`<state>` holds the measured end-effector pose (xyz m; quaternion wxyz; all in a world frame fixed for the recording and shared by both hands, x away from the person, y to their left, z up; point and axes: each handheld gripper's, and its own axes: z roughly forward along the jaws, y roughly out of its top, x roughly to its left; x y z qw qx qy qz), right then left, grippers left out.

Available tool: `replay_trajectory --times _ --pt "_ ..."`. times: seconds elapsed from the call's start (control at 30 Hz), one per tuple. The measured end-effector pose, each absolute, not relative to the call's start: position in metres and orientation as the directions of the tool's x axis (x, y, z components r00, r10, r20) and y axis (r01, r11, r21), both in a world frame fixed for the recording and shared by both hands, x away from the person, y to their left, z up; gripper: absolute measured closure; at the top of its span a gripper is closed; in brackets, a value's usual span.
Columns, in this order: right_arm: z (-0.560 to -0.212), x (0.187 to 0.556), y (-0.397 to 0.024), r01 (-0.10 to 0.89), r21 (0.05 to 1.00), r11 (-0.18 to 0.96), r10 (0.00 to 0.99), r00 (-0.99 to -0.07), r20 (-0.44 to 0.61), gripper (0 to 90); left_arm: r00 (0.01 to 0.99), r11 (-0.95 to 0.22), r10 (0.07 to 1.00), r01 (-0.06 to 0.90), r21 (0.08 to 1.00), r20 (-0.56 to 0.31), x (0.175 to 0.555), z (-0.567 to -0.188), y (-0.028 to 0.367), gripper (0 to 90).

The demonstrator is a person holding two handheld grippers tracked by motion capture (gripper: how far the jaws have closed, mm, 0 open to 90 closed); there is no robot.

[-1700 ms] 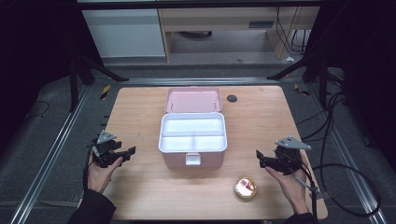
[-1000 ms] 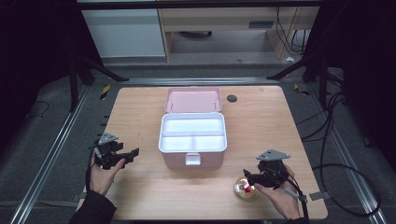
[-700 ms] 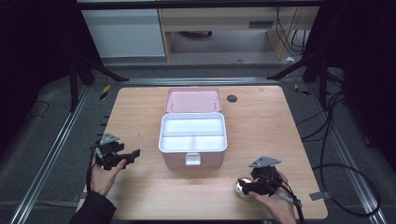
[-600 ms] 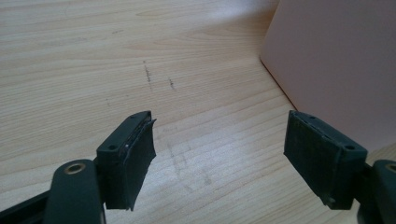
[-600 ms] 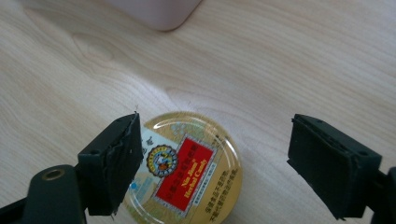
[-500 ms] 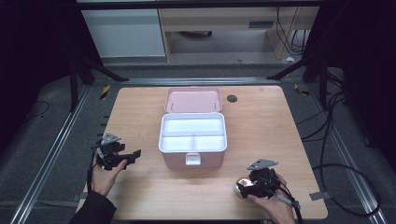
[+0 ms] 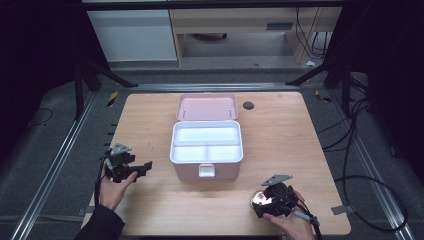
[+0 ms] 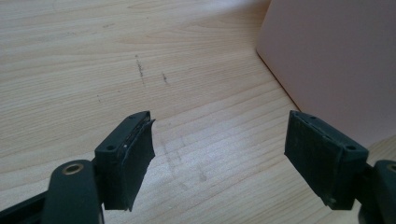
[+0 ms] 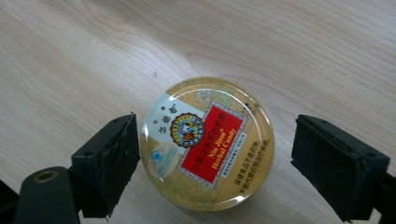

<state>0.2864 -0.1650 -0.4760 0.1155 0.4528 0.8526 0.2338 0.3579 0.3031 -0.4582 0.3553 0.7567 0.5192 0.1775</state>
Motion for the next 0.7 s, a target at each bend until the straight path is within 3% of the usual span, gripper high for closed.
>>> replay_trajectory --times 0.7 --pt "-0.4866 0.2916 -0.1555 0.759 0.369 0.537 0.813 -0.582 0.015 19.8 0.409 -0.227 0.907 0.671 0.706 -0.097 0.3593 -0.4606 0.3001 23.3"
